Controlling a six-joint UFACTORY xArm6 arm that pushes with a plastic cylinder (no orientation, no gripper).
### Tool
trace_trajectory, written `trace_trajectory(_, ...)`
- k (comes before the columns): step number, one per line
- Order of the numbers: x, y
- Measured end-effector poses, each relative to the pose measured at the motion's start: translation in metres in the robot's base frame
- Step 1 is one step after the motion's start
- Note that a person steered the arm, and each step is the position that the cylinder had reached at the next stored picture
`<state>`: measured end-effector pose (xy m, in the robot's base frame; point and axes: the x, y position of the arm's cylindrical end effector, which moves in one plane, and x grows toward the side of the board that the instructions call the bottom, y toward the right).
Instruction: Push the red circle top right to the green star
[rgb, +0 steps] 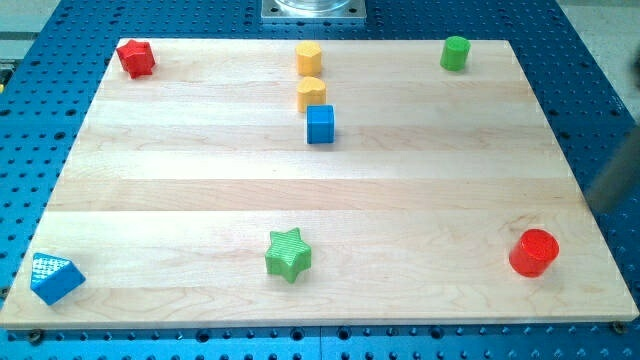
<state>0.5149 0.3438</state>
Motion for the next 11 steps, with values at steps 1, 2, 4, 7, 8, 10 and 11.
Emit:
trace_trajectory(1,0.044,-0.036)
trace_trajectory(2,0.047,-0.104)
trace_trajectory(4,0.102,-0.163)
trace_trajectory(7,-0.044,-0.25)
trace_trajectory(8,-0.014,-0.245)
trace_trajectory(10,-0.054,-0.214)
trace_trajectory(11,-0.073,-0.236)
